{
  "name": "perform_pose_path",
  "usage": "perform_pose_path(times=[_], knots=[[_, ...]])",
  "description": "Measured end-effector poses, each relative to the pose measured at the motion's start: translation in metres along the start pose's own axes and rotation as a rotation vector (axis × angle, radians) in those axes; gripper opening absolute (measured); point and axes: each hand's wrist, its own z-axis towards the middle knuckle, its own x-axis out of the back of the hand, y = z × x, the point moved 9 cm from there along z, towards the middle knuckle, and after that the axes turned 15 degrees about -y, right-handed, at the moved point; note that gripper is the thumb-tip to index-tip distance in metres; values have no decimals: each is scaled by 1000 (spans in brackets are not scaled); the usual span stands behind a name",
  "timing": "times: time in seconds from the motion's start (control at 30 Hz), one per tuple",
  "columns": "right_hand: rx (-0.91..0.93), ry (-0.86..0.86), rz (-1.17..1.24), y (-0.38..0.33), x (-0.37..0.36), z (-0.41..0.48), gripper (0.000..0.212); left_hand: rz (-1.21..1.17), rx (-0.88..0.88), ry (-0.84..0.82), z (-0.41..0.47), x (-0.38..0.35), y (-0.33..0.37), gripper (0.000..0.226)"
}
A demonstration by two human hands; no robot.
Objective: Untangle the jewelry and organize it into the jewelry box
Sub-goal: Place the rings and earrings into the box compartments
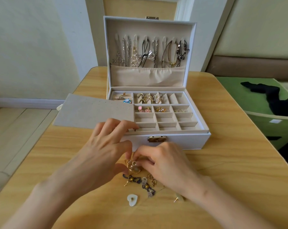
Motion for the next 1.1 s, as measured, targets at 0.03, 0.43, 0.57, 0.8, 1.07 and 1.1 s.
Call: perform_pose_path(times=[0.03, 0.43, 0.57, 0.8, 1.07, 1.1], knots=[[7, 0, 8, 0, 0, 0, 11, -4, 4, -6, 0, -1, 0, 45], [-47, 88, 447, 37, 53, -41, 7, -150, -241, 80, -6, 13, 38, 16], [-114, 93, 557, 51, 52, -43, 13, -153, -227, -67, -2, -11, 37, 21], [-151, 67, 600, 50, 47, -43, 13, -184, -196, -26, 3, -9, 33, 14], [-165, 72, 700, 49, 44, -43, 17, -177, -199, -24, 5, -13, 37, 12], [-168, 79, 702, 49, 44, -43, 18, -180, -202, -27, 5, -13, 38, 11]])
